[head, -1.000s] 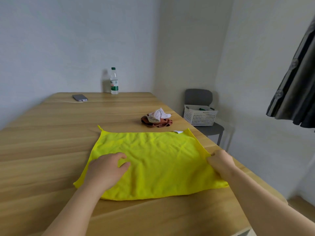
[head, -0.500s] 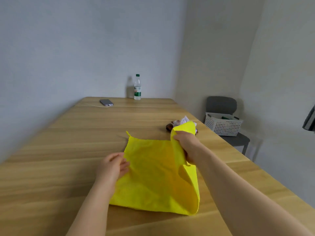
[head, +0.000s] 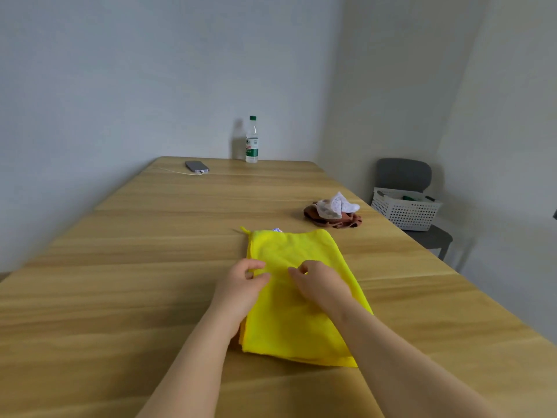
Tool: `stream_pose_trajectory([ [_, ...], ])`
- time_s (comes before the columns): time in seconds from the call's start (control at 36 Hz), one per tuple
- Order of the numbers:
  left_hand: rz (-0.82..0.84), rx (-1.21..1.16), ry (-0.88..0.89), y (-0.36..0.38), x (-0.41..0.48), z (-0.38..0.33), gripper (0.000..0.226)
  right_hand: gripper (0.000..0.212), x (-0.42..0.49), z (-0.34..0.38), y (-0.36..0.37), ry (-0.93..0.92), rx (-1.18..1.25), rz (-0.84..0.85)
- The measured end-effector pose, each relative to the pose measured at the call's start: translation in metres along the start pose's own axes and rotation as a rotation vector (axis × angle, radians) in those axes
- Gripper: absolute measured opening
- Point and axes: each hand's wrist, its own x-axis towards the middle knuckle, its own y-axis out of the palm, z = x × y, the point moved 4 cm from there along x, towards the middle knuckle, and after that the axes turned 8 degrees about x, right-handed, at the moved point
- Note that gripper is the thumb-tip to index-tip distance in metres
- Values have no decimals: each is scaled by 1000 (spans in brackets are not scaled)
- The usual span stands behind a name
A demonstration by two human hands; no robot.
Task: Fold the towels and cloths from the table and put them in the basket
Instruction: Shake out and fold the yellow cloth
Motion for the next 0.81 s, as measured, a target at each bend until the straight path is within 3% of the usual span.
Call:
stream_pose_trajectory([
  [0.14,62,287,178,30,-19,-22,25,31,-9,-37,-25,44,-9,-82],
  [0.25,103,450,190,30,-28,-33,25,32,-18,-58,-42,13,110,-108],
  [0.33,227,441,119,22,-27,-30,22,36,-30,-66,-55,-62,262,-106],
  [0.44,392,452,100,19,-32,-20,36,27,-52,-84,-69,-147,237,-181],
  [0.61,236,462,71,17,-24,-14,32,19,-66,-105,-69,-214,246,-270],
  [0.81,280,558,127,10,-25,-14,24,21,-73,-104,-63,-370,65,-290],
])
